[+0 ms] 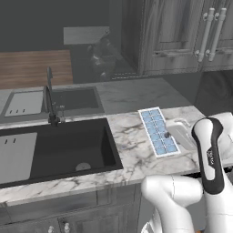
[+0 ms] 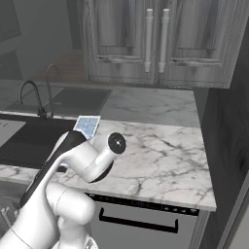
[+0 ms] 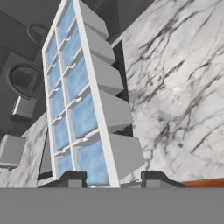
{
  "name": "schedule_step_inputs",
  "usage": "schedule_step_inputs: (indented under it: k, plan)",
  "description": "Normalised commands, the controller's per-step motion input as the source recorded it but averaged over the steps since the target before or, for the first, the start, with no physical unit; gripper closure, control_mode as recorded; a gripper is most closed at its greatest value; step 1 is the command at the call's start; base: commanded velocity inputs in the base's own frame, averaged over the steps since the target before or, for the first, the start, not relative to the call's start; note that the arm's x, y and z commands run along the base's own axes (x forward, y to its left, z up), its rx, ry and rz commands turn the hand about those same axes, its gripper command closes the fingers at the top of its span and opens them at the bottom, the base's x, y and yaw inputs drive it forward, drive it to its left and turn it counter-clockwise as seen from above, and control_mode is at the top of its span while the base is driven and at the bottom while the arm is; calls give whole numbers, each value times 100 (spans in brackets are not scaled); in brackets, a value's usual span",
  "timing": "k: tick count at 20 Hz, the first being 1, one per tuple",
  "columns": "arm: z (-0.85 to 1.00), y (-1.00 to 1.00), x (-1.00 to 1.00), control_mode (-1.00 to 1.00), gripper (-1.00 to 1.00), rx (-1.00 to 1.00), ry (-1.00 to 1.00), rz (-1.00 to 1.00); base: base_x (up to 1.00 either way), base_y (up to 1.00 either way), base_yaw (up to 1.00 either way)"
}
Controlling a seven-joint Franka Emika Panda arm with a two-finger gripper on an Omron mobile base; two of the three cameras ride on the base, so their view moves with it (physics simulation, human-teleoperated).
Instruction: The ice cube tray has been filled with water. Take the tray and place it in the freezer to make ice. Close the freezer door after placing the tray.
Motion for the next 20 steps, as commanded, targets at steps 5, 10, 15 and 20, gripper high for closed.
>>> schedule_step_inputs:
  k: [5, 10, 15, 20]
  plan:
    - [15, -1, 0, -100, 100, 0, 13, 0, 0, 0, 0]
    - [10, 0, 4, -100, 100, 0, 14, 0, 0, 0, 0]
    - [1, 0, 0, -100, 100, 0, 4, 0, 0, 0, 0]
    - [0, 0, -1, 100, 100, 0, 0, 0, -4, 0, 0]
